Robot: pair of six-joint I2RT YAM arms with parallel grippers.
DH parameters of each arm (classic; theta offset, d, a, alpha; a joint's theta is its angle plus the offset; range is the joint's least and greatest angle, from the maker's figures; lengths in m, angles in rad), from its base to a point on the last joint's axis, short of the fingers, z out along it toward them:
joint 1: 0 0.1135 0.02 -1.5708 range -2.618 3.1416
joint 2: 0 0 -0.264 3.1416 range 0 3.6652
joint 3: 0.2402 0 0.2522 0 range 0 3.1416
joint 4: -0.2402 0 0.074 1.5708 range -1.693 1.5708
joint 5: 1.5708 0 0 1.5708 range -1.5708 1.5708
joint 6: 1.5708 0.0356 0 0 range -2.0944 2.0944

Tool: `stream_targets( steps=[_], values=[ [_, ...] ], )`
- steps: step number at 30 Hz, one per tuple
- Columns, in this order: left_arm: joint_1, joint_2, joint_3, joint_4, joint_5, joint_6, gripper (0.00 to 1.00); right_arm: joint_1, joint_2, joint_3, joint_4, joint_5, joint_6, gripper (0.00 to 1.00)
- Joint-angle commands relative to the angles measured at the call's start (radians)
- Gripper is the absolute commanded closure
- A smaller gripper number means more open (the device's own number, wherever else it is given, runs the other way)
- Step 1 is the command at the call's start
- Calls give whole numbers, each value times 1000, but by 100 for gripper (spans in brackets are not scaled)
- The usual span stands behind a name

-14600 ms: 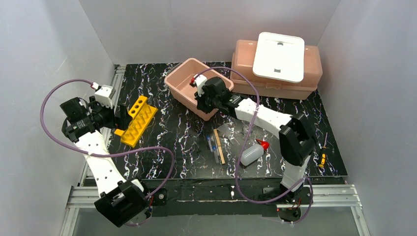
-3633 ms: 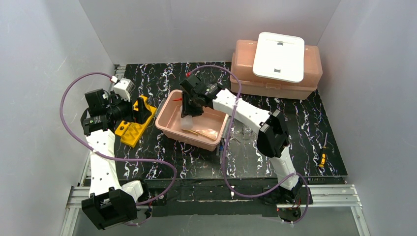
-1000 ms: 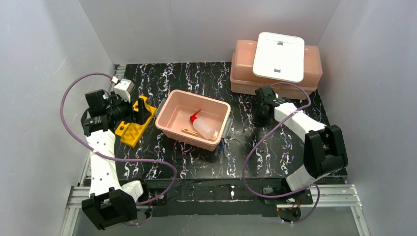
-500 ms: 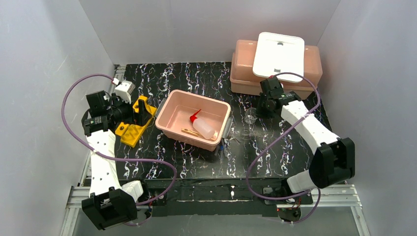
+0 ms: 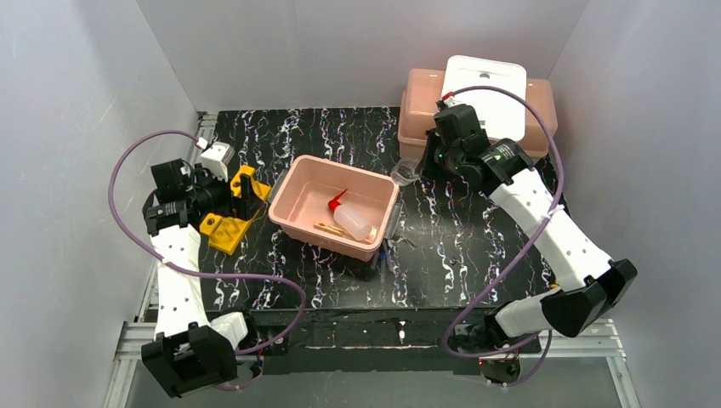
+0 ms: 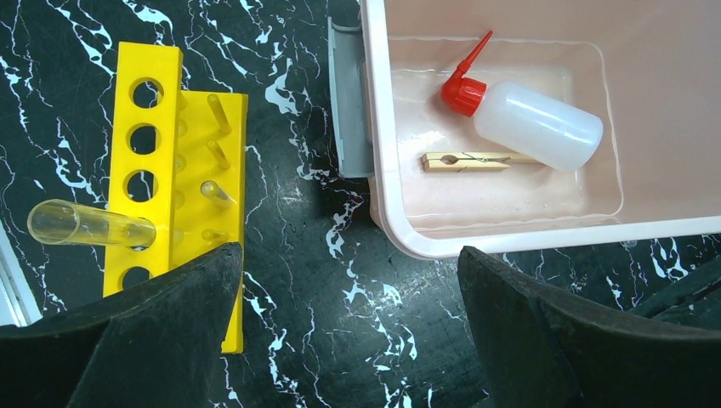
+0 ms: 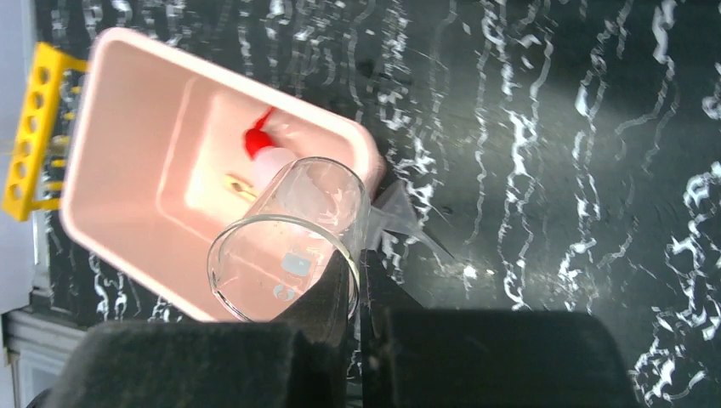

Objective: Organize the chemistry lab equipment

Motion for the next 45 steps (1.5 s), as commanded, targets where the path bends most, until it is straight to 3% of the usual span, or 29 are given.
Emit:
stream_targets(
  steps=[1, 8, 19, 32, 35, 38, 45],
  values=[
    [-2, -23, -9, -21, 22, 13, 2, 79, 67, 141, -36, 1, -13, 99],
    [-2, -24, -8, -28, 24, 9, 2, 165, 284, 252, -55, 0, -29, 99],
    [-3, -22, 3, -33, 31, 5, 2, 178, 560, 380, -73, 53, -86, 99],
    [-2, -32, -12, -42, 26, 47, 2, 179, 686, 322, -33, 115, -98, 98],
    [-2, -27, -8, -41, 28, 43, 2, 179, 706, 338, -44, 126, -105, 86],
    [-3, -35, -5, -41, 28, 40, 2, 179, 717, 364, -70, 134, -112, 67],
    [-3, -42, -20, -47, 21, 52, 2, 181, 654, 381, -65, 117, -123, 47]
  ],
)
